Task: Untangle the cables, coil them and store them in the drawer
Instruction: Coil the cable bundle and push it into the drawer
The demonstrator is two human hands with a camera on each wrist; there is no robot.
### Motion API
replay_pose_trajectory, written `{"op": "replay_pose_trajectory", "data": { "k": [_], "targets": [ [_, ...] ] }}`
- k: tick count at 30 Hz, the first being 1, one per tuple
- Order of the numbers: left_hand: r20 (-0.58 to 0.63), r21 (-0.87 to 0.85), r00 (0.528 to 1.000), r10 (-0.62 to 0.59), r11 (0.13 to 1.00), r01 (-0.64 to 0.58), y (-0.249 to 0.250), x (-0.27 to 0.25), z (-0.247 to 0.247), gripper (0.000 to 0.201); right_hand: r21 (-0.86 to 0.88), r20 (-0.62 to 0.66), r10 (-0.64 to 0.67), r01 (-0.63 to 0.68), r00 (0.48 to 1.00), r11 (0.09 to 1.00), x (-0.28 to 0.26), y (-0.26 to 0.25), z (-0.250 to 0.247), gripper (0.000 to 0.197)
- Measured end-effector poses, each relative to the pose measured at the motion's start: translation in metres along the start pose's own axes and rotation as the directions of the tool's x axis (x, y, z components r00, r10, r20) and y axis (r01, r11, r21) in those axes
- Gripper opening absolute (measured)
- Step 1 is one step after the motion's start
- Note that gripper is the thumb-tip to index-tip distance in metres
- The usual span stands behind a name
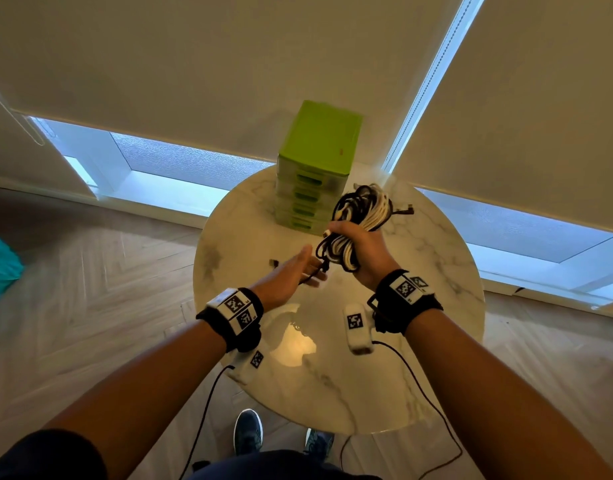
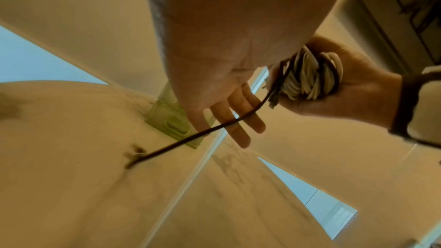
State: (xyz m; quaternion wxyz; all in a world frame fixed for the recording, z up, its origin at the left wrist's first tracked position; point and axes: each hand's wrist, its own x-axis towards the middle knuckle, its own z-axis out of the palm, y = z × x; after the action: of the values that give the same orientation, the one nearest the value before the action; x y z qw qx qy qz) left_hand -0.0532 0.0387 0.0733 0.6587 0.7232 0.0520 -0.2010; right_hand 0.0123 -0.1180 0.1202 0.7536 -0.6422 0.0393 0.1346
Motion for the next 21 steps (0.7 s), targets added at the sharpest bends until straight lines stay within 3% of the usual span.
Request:
{"op": "replay_pose_trajectory", "data": {
  "k": [4,8,11,14,18,21],
  "targets": [
    [0.058,0.367,0.998,-0.023,0.93,0.0,-0.014,-0.008,-0.013,0.032,-0.11,-0.065,-0.04,0.032,0.997,0.993,0.007,-0.01,-0.018,0.023],
    [0.118,0.552,0.991,0.057,0.826,-0.113,-0.014,-0.018,-0.026,0.023,-0.435,-0.046,-0.096,0.066,0.994,0.898,0.01,-0.017,-0.04,0.034],
    [0.011,0.495,0.973,0.23,0.844,-0.206,0.004,-0.019,-0.031,0.014,-0.572,0.042,0.028,0.001,0.999,0.82,0.003,-0.009,-0.05,0.039],
    [-0.138,0.449,0.928,0.346,0.857,-0.252,0.019,-0.012,-0.033,0.012,-0.55,0.124,0.145,-0.053,0.982,0.833,-0.011,0.003,-0.044,0.045],
    [-0.25,0.327,0.889,0.384,0.897,-0.296,0.026,-0.005,-0.026,0.015,-0.434,0.254,0.17,-0.045,0.952,0.9,-0.029,0.01,-0.02,0.033],
    [-0.259,0.044,0.923,0.285,0.958,-0.284,0.023,-0.001,-0.017,0.014,-0.372,0.338,0.131,0.004,0.932,0.928,-0.036,0.01,-0.004,0.039]
  ]
}}
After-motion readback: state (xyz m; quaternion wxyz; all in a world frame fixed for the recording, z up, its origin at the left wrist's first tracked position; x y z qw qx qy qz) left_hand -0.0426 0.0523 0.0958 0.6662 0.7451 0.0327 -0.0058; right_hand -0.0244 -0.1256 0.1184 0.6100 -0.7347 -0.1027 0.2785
